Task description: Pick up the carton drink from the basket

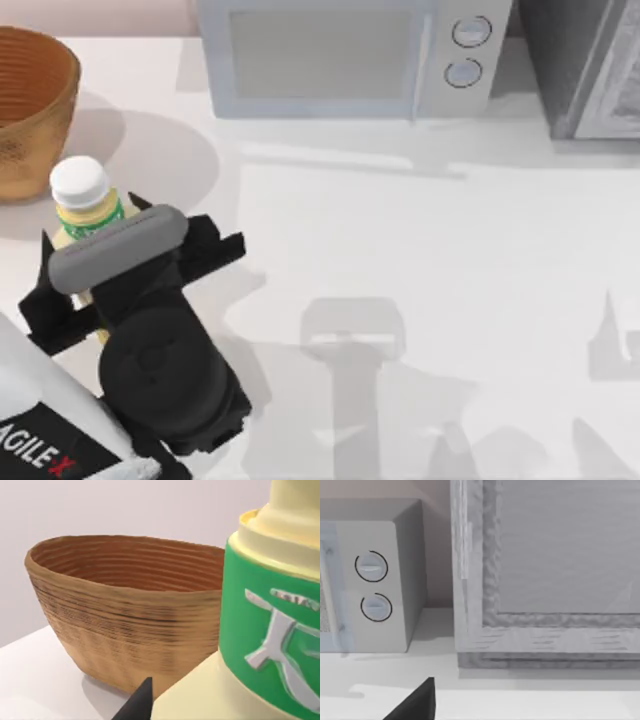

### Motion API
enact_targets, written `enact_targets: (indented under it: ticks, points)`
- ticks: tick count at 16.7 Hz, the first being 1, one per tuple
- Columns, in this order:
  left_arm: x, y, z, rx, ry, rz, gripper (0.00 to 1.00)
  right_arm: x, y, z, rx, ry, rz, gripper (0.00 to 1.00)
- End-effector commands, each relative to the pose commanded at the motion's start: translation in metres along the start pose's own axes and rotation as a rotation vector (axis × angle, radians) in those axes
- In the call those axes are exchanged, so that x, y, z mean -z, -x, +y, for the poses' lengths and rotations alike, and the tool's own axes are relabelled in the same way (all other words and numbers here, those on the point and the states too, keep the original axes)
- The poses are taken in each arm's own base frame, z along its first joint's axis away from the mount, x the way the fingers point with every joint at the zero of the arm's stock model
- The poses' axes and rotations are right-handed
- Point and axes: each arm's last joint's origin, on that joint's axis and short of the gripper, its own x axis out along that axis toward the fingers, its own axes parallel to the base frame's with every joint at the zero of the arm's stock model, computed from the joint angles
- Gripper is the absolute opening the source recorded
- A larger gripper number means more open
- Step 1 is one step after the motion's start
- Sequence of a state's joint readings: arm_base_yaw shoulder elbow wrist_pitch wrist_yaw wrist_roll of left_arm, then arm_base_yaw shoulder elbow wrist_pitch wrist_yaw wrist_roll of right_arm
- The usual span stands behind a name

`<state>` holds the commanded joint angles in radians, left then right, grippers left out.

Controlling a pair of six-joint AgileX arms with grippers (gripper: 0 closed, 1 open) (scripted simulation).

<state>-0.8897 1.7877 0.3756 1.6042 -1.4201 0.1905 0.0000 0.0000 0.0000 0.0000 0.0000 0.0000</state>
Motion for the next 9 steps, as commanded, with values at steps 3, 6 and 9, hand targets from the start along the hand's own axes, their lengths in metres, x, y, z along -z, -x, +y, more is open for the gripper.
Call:
enact_targets:
  ticks: [3,6,9]
  points:
    - [0.0,0.0,0.0,0.0,0.0,0.0,0.98,0.0,0.0,0.0,0.0,0.0,0.0,1.0]
    - [0.0,0.0,0.0,0.0,0.0,0.0,1.0,0.0,0.0,0.0,0.0,0.0,0.0,1.0]
    - [0.0,0.0,0.0,0.0,0.0,0.0,1.0,0.0,0.0,0.0,0.0,0.0,0.0,1.0]
